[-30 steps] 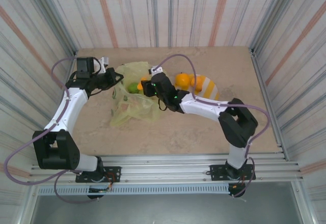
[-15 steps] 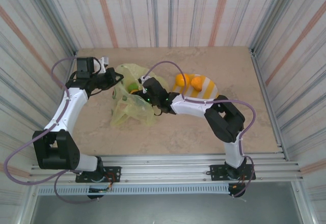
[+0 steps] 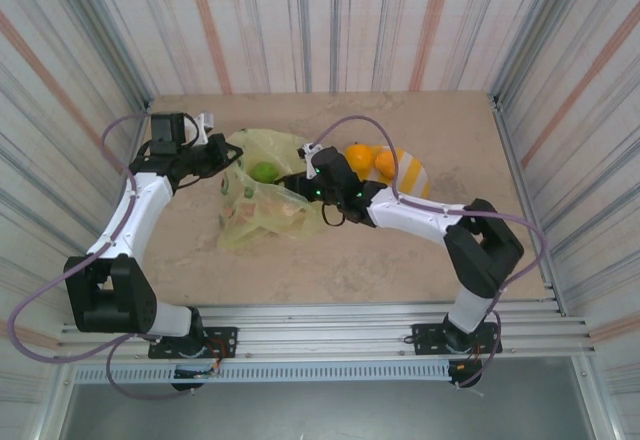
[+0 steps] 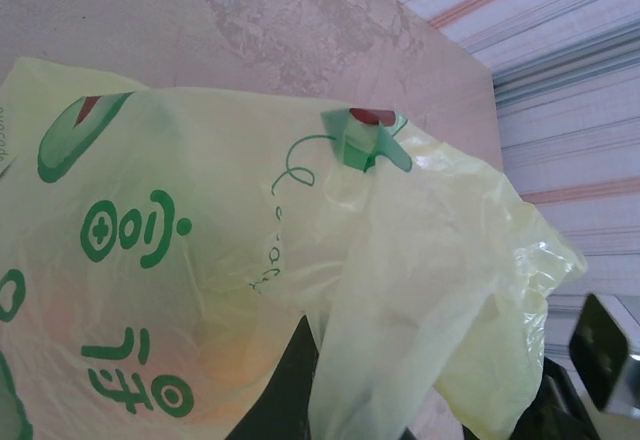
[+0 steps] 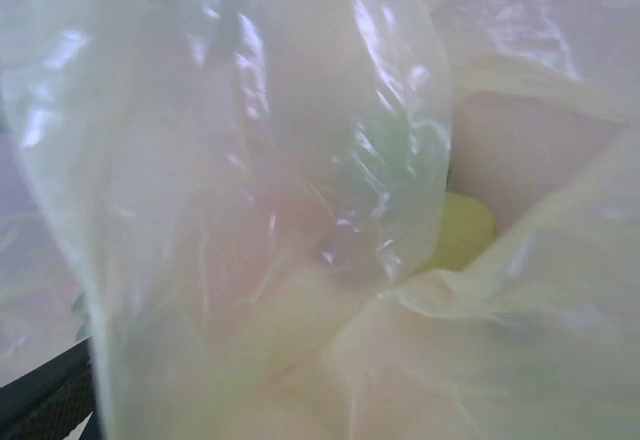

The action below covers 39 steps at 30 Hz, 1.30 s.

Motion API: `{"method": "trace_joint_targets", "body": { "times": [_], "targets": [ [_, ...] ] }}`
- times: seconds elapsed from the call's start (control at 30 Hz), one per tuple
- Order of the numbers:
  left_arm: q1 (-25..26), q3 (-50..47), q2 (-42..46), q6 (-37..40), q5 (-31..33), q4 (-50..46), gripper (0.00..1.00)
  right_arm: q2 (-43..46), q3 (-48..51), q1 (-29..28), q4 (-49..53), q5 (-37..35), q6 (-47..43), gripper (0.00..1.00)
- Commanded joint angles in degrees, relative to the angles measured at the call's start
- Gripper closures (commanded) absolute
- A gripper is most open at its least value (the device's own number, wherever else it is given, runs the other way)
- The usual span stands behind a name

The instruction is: Place the fruits into the plastic bag

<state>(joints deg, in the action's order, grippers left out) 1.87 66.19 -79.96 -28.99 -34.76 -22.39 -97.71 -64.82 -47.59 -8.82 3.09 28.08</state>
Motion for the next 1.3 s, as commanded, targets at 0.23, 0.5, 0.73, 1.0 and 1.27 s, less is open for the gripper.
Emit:
{"method": "trace_joint_targets", "body": {
  "times": [0.23,0.5,0.73,1.0,1.27],
  "targets": [
    [-0.46,-0.55,1.30,-0.36,-0.38,0.24,1.00,11.30,9.28,2.17,3.72,7.18,-3.96,0.19],
    [-0.53,-0.54,1.16,-0.32,-0.18,0.24,1.00,22.25,13.78,6.05,8.00,4.67,-5.93,0.20],
    [-0.51,-0.54,1.05,-0.32,-0.22,0.22,1.00,29.47,16.04,10.14,9.00,3.46,-6.65,0.16],
    [-0.52,-0.54,0.97,-0.36,-0.31,0.23,1.00,28.02,12.92,19.09,21.09,-12.76,-11.70,0.06],
    [-0.55,-0.54,0.99,-0.36,-0.30,0.24,1.00,15.47,6.34,27.87,27.25,-11.98,-15.22,0.02]
  ]
}}
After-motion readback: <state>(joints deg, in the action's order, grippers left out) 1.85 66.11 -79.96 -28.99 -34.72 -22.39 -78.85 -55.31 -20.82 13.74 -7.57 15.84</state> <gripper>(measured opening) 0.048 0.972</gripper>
